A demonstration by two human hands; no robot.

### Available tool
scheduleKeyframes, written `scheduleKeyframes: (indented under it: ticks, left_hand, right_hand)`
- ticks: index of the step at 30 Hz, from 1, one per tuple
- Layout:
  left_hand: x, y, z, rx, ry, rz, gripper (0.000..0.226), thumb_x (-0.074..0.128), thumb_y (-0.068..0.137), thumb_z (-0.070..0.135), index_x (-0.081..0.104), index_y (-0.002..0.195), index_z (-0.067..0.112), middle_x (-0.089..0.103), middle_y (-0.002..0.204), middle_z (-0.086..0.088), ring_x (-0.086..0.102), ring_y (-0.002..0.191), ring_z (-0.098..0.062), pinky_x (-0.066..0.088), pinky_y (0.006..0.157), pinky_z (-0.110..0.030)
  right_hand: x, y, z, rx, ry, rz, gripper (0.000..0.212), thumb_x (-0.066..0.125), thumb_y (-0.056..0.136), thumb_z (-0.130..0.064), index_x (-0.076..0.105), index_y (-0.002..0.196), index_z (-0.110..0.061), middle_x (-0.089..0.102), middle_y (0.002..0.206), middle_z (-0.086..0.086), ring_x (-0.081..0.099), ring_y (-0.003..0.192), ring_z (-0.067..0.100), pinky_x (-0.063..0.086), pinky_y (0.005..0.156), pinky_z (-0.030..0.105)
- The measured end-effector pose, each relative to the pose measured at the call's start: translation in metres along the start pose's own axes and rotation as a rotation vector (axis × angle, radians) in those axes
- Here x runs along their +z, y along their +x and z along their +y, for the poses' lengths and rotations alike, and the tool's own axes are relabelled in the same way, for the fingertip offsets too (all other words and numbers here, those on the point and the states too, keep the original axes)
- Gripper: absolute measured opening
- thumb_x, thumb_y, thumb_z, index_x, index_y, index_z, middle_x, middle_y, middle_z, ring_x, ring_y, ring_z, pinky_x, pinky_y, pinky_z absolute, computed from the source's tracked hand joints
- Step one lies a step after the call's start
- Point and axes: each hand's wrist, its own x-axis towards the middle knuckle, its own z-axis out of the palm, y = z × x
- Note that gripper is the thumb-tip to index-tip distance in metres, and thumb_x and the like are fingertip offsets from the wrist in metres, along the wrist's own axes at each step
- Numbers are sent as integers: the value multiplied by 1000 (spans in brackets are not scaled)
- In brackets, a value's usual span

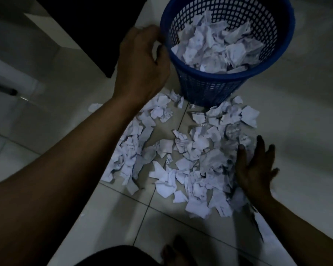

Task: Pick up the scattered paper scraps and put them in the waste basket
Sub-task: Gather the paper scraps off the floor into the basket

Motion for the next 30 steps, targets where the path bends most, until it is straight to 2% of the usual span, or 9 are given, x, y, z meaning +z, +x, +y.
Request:
scheduleKeyframes:
  ticks: [8, 11, 15, 18, 21, 24, 26, 28, 30]
  left_hand:
    - [1, -52, -42, -225, -27, -58, 23, 52, 87, 23, 64, 103, 11, 62, 102, -13, 61, 93, -22, 52, 83, -39]
    - [8, -79, -61, -291, 17, -170, 23, 53, 88, 24, 63, 106, 13, 62, 103, -13, 60, 93, -24, 49, 83, -31]
    - [16, -114, -83, -349, 76, -324, 25, 57, 87, 21, 64, 110, 11, 63, 102, -16, 59, 96, -28, 39, 75, -24]
    - [18, -136, -95, -367, 124, -387, 25, 58, 88, 18, 64, 109, 6, 61, 99, -20, 56, 100, -31, 32, 73, -23]
    - [19, -158, -108, -409, 182, -415, 31, 61, 86, 19, 62, 114, 7, 54, 107, -22, 51, 106, -35, 37, 81, -28]
    - [22, -180, -117, -513, 248, -459, 53, 66, 84, 29, 52, 133, 13, 37, 135, -27, 36, 128, -41, 34, 102, -41]
    - [27, -192, -123, -605, 279, -558, 74, 67, 82, 40, 34, 146, 21, 11, 152, -30, 13, 140, -46, 23, 112, -49]
    - [33, -202, -130, -687, 255, -648, 87, 66, 81, 48, 17, 150, 29, -9, 155, -29, -5, 143, -46, 14, 115, -53]
    - [36, -208, -136, -713, 229, -698, 90, 64, 83, 49, 7, 151, 34, -15, 154, -28, -11, 143, -44, 15, 115, -54]
  right_hand:
    - [13, -50, 37, 490, -39, 90, 79, 36, 83, -74, 5, 149, -44, -7, 160, 11, -6, 147, 29, -4, 110, 65]
    - [29, -53, 28, 347, -9, -54, 101, 19, 64, -93, 4, 149, -41, 0, 160, 11, 2, 147, 32, 3, 113, 64]
    - [44, -52, -13, 64, 73, -149, 83, 31, 79, -77, 7, 150, -39, -5, 160, 10, 1, 147, 31, 5, 113, 64]
    - [41, -33, -35, -159, 99, -82, 79, 34, 83, -70, 13, 150, -33, 1, 159, 15, 7, 146, 32, 16, 117, 52]
    - [32, 0, -47, -255, 42, 40, 77, 35, 87, -67, 18, 150, -25, 9, 157, 21, 15, 144, 34, 20, 116, 49]
    - [27, 37, -50, -247, -117, 93, 80, 42, 86, -63, 19, 150, -21, 9, 156, 25, 16, 142, 41, 21, 112, 57]
    - [31, 68, -45, -221, -232, -14, 84, 47, 84, -66, 16, 149, -23, 11, 156, 22, 16, 142, 42, 17, 110, 64]
    - [41, 96, -37, -207, -317, -144, 91, 41, 76, -79, 18, 147, -27, 21, 153, 19, 24, 139, 42, 21, 109, 67]
    - [50, 107, -35, -179, -355, -247, 96, 36, 65, -88, 25, 142, -33, 32, 147, 17, 35, 132, 43, 29, 106, 65]
